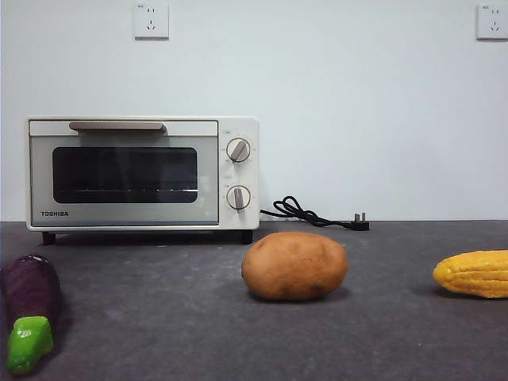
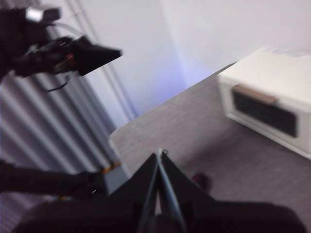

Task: Take the eggplant from the table,put the eggplant in the oven

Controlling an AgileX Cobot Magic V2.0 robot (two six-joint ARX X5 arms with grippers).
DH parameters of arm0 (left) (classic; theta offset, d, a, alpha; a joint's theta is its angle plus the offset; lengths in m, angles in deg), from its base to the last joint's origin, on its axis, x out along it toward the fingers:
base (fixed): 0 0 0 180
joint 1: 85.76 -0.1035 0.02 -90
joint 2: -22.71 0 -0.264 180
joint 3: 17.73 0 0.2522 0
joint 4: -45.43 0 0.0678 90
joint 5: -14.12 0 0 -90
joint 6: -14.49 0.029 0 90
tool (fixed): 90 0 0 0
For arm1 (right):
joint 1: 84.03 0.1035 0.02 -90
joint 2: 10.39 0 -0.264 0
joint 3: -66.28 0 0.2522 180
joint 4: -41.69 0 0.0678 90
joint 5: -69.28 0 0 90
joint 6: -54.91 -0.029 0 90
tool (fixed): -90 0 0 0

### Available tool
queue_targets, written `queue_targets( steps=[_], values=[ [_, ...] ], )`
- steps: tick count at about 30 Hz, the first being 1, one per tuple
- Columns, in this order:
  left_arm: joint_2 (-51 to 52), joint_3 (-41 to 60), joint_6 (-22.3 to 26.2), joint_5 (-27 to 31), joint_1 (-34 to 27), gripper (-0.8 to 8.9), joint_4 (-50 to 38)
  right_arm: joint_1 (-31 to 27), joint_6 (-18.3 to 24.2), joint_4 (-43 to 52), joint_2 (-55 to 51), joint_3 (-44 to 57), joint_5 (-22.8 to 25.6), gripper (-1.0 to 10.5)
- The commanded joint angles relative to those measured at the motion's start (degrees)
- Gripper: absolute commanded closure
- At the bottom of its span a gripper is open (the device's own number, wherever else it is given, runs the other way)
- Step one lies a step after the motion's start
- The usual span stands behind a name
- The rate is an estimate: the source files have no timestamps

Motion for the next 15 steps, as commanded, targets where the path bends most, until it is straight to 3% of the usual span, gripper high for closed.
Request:
queue_targets(
  steps=[1,7,15],
  values=[
    [-0.26,-0.15,1.16,-0.07,0.20,8.19,0.22,2.64,0.59,0.07,1.55,-0.17,-0.13,9.6],
    [-0.92,-0.15,2.14,0.17,0.20,8.19,0.81,7.56,0.66,0.50,5.97,-0.22,-0.04,9.3],
    [-1.33,-0.15,3.26,0.37,0.20,8.19,1.31,12.24,1.01,1.33,12.66,-0.22,-0.04,4.8]
  ],
)
